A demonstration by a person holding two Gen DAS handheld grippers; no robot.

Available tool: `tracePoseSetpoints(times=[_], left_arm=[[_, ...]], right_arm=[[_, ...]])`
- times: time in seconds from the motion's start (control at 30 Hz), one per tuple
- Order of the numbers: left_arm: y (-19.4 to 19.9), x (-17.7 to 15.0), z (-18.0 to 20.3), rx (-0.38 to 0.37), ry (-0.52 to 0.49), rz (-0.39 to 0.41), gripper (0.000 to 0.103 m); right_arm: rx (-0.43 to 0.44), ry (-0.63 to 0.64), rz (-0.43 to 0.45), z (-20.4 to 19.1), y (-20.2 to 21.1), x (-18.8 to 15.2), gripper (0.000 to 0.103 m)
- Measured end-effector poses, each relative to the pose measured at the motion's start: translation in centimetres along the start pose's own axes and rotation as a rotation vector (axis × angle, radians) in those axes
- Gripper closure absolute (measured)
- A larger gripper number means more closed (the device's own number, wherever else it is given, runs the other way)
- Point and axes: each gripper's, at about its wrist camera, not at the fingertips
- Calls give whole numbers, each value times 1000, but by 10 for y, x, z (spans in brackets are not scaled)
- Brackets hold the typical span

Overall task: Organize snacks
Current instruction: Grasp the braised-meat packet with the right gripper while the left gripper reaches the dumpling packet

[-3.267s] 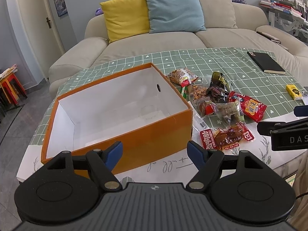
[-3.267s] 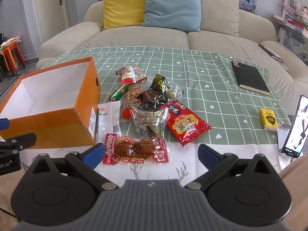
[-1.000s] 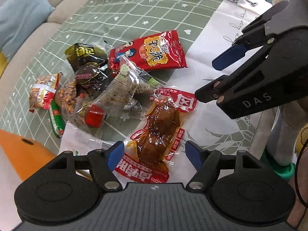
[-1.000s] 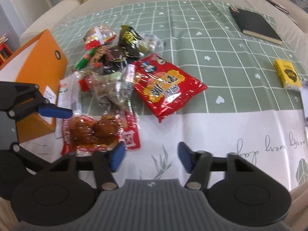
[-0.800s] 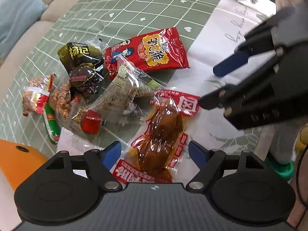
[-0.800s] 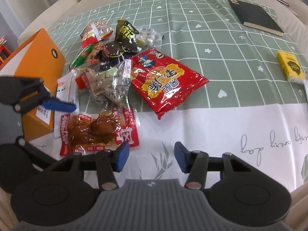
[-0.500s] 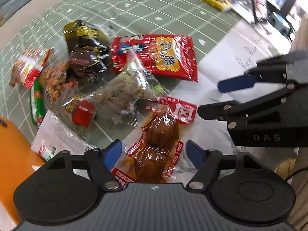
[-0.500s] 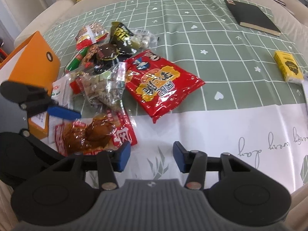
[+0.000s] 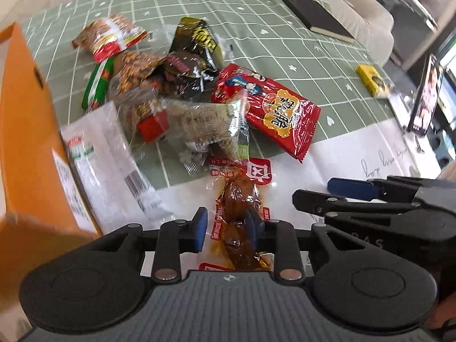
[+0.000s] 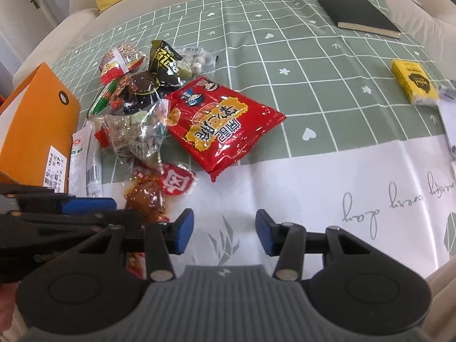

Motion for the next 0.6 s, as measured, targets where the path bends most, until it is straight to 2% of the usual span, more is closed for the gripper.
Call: tracePoseSetpoints(times=[0.17,0.2,0.23,0.37,0.4,0.43,0.5,0.6], left_arm=[[2,-7,-8,-35,77,27,76],[4,-7,-9,-35,90,35,94],[6,-6,-11,-36,110,38,103],[7,-5,-16,-81,164,8,103],[9,-7,-18,-83,175,5,99],[11,-8,-19,-78,187,11,86],[16,-12,-22,-80,207,23,69],[25,-16,-23,-40,192,51,68]], right_arm=[[15,28,-2,-5,-1,-1,56],[18,34,-2,-6,0,-2,56],[23,44,-3,-7,0,-3,56],[47,81,-7,-13,2,-8,56],[47,86,-6,-13,2,-8,57],[47,78,-6,-12,2,-8,59],[62,17,-1,-2,5,-7,61],[132,-55,23,7,13,-6,54]])
Point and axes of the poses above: each gripper's, at about its wrist camera, not at the fingertips, and y roughly against the way its jaws point, z to its right, x to its top, and after that the axes turned 4 degrees about y, right-handed
